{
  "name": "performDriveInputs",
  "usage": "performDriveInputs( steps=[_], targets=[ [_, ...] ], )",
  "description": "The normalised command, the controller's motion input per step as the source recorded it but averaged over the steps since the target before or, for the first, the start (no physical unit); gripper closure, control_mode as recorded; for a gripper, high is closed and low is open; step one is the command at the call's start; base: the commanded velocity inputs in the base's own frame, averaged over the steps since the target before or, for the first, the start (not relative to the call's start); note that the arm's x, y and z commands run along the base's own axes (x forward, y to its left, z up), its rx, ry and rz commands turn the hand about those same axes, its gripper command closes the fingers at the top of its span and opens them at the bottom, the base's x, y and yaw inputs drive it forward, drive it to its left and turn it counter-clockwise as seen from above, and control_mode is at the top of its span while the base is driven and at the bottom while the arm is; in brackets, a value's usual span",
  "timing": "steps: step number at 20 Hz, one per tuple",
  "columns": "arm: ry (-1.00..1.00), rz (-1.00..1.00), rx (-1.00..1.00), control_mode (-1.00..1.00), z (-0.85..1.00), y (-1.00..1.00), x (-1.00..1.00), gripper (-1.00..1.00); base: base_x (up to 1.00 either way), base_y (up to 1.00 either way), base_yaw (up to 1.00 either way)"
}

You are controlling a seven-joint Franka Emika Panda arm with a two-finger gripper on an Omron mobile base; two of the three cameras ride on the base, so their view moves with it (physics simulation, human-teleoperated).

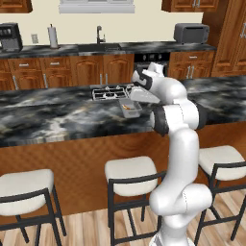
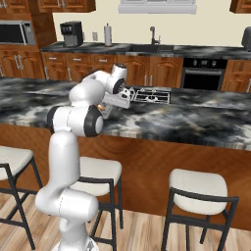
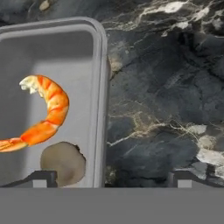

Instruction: Place the tupperware on the second highest shelf of the fridge. Make space for the tupperware among the existing items by rearranging them on the shelves if needed. Close the fridge door when finished.

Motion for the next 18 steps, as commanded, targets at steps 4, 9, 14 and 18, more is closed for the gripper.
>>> performDriveInputs(
  steps=[4, 9, 14, 18],
  targets=[
    [0.01, 0.00, -0.05, -1.00, -0.24, 0.09, 0.23, -1.00, 0.00, 0.00, 0.00],
    [0.00, 0.00, -0.02, -1.00, -0.14, 0.09, 0.26, -1.00, 0.00, 0.00, 0.00],
    [0.00, 0.00, 0.00, -1.00, -0.07, 0.01, 0.32, -1.00, 0.00, 0.00, 0.00],
    [0.00, 0.00, 0.00, -1.00, -0.14, 0.00, 0.29, -1.00, 0.00, 0.00, 0.00]
  ],
)
